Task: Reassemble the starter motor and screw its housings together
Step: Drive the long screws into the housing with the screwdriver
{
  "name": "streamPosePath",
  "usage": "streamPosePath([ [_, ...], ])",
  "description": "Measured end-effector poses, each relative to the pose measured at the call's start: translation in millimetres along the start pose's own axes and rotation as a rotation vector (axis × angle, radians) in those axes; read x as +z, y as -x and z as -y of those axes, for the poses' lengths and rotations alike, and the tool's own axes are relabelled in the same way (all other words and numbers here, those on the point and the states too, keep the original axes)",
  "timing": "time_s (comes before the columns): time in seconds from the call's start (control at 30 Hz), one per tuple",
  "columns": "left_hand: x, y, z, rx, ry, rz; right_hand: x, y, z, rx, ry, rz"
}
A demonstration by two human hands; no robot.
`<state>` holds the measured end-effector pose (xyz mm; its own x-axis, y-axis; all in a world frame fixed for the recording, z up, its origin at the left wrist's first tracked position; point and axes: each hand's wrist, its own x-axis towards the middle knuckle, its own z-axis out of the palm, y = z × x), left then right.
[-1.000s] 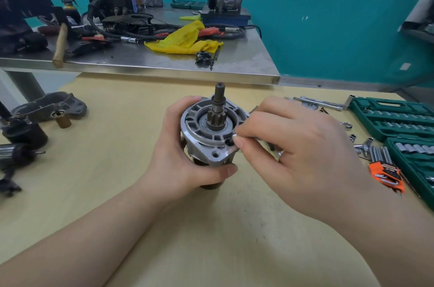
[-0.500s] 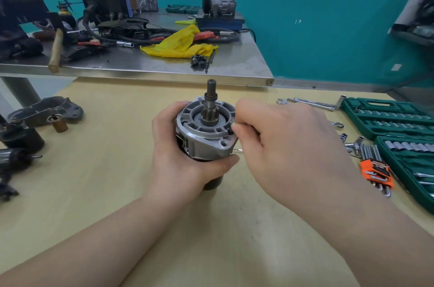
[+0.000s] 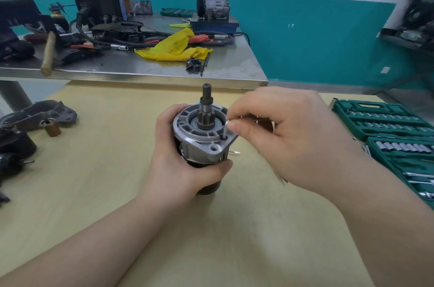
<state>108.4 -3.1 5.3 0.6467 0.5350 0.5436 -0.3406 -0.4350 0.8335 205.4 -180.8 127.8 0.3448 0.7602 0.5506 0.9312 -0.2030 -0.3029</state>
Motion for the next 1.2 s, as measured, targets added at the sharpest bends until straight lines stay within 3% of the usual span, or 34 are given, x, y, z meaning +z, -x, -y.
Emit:
streamPosePath([
  [0.37, -1.0, -1.3, 1.0, 0.100, 0.090, 0.121, 4.2, 7.6, -13.2, -0.084, -0.143, 0.088],
  [0.63, -2.7, -4.4, 10.4, 0.054, 0.074, 0.133, 15.7, 14.1, -9.4, -0.012, -0.204, -0.016],
  [0.83, 5.3, -3.0, 4.0, 0.053, 0.095, 0.057, 21.2, 21.2, 2.2, -0.002, -0.025, -0.114],
  [1.2, 22.6, 12.3, -16.4, -0.016, 0.081, -0.073, 30.0, 20.2, 14.3, 0.125, 0.227, -0.150],
])
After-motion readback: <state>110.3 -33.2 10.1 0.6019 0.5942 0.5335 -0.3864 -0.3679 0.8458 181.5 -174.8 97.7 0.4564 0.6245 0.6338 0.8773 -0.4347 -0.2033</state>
